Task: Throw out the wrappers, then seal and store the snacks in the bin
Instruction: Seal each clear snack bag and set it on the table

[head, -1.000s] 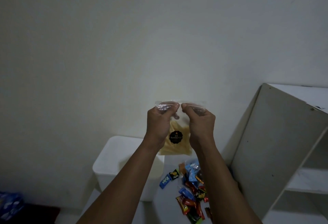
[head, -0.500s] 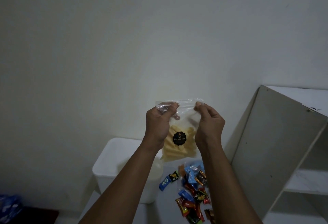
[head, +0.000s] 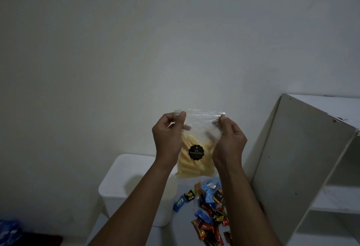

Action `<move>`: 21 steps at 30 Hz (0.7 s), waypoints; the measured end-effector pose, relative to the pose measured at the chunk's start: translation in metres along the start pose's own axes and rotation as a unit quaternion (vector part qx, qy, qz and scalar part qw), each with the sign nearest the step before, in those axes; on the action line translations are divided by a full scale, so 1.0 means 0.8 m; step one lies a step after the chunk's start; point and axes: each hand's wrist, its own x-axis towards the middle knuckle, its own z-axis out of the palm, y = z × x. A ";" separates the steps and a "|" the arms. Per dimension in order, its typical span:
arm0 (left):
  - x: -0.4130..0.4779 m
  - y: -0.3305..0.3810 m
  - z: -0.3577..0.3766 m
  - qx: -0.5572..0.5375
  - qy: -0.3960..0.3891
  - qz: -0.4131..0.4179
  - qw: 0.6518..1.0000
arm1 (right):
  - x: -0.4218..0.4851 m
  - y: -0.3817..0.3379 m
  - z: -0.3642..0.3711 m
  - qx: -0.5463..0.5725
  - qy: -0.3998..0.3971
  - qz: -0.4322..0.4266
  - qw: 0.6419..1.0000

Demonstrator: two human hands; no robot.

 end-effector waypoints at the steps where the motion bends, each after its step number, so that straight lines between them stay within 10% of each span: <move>1: 0.000 0.000 0.001 0.004 -0.002 0.003 1.000 | 0.000 0.000 -0.001 0.001 -0.001 -0.005 1.000; 12: 0.000 -0.002 0.015 0.013 0.015 -0.012 1.000 | 0.001 0.004 -0.004 0.006 -0.044 0.010 0.999; 21: -0.003 -0.001 0.009 0.030 -0.129 -0.087 0.987 | 0.004 0.000 -0.017 -0.096 -0.124 -0.009 0.988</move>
